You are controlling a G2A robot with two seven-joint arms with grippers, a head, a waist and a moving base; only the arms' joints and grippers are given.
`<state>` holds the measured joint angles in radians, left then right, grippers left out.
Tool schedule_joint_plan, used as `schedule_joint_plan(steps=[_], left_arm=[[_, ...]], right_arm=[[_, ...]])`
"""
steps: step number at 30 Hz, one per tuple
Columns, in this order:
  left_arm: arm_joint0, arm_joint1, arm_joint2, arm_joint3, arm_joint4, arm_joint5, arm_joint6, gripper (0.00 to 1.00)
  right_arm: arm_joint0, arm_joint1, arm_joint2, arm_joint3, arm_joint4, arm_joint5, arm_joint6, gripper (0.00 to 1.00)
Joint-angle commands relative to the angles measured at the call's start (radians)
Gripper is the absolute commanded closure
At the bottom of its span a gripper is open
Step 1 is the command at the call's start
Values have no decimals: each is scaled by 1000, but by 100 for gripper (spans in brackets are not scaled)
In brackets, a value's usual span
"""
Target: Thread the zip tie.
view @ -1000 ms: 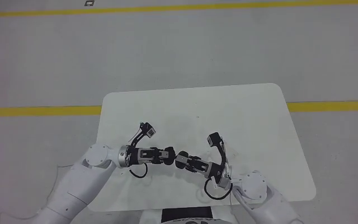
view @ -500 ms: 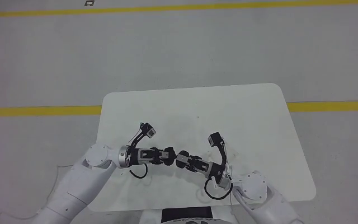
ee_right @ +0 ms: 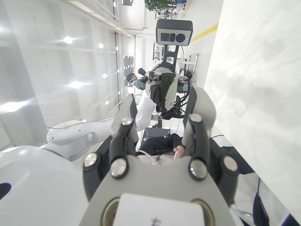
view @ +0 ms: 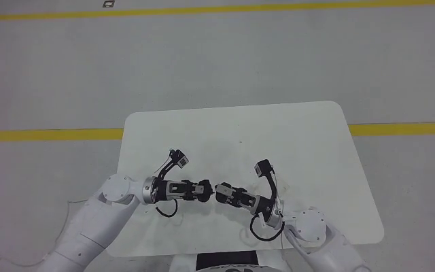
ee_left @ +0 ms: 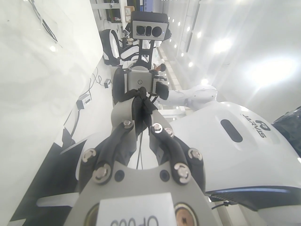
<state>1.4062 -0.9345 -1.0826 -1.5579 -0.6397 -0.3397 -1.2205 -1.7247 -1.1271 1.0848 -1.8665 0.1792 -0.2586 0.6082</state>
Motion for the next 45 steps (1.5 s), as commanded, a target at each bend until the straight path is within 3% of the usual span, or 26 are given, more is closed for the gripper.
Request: schedule_joint_plan(steps=[1, 4, 7, 15, 18, 29, 36, 37, 38, 39, 40, 45], left_arm=[[-5, 4, -8, 4, 5, 2, -29, 100], [-14, 10, -17, 9, 4, 11, -93, 100], [-31, 19, -30, 14, 13, 33, -170, 100], [-38, 24, -24, 1, 39, 41, -170, 100], [-35, 24, -16, -9, 53, 47, -136, 100], [-25, 32, -26, -7, 66, 36, -132, 100], [-25, 32, -26, -7, 66, 36, -132, 100], [-25, 32, -26, -7, 66, 36, -132, 100], [-25, 32, -26, -7, 66, 36, -132, 100], [-25, 32, -26, -7, 66, 36, -132, 100], [-25, 32, -26, -7, 66, 36, -132, 100], [-25, 32, -26, -7, 66, 36, -132, 100]], right_arm=[[3, 2, 6, 10, 37, -13, 35, 0], [19, 7, 15, 30, 87, -18, 117, 0], [19, 7, 15, 30, 87, -18, 117, 0], [19, 7, 14, 30, 90, -17, 115, 0], [27, 5, -4, 38, 91, -1, 114, 0], [54, 5, -31, 52, 88, 9, 165, 0], [50, 4, -36, 59, 94, 6, 103, 0], [51, 4, -37, 62, 96, 6, 102, 11], [53, 4, -39, 65, 99, 6, 104, 38], [55, 4, -40, 68, 101, 5, 106, 53], [57, 4, -42, 71, 103, 3, 110, 61], [66, 5, -48, 86, 108, -8, 126, 72]])
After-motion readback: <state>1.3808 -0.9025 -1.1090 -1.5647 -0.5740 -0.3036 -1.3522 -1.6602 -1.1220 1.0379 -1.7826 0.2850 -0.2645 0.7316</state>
